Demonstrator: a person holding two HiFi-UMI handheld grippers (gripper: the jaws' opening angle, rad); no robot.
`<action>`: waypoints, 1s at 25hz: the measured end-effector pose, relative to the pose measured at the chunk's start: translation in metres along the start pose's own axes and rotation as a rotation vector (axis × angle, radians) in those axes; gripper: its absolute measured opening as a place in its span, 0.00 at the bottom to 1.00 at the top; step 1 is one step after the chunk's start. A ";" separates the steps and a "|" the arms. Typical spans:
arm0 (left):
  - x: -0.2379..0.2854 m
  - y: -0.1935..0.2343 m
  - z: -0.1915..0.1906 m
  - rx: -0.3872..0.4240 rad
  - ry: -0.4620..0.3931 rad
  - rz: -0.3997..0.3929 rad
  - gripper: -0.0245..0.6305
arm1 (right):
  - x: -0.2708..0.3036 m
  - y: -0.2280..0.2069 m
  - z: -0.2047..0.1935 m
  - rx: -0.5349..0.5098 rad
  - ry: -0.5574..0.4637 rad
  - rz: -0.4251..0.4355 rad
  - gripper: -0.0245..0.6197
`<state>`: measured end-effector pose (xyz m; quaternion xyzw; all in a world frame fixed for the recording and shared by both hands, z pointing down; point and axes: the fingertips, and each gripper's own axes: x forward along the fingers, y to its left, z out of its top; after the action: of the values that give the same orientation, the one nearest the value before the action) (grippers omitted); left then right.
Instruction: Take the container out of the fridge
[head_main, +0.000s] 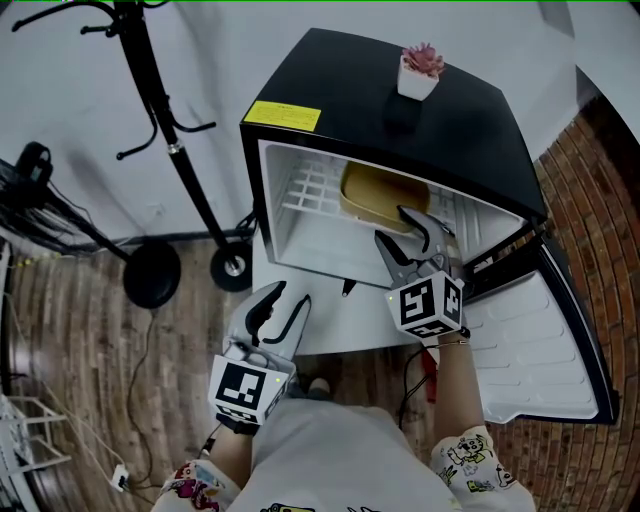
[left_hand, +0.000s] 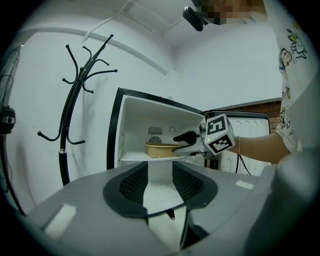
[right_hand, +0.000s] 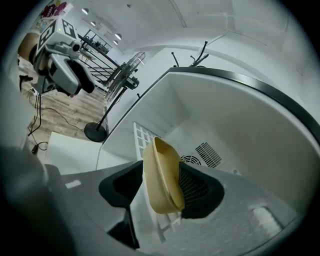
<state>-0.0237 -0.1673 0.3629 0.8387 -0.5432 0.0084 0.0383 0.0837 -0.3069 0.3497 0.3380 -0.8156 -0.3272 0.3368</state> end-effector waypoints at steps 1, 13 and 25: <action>0.000 0.000 0.000 0.000 -0.001 -0.001 0.26 | 0.002 0.000 -0.001 -0.016 0.006 0.002 0.38; 0.004 0.000 -0.001 -0.005 0.001 -0.006 0.26 | 0.018 0.009 -0.010 -0.150 0.075 0.083 0.37; -0.002 0.003 -0.003 -0.013 0.001 0.004 0.26 | 0.023 0.013 -0.017 -0.197 0.121 0.141 0.26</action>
<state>-0.0269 -0.1668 0.3661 0.8373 -0.5449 0.0054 0.0439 0.0795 -0.3225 0.3767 0.2644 -0.7795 -0.3604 0.4389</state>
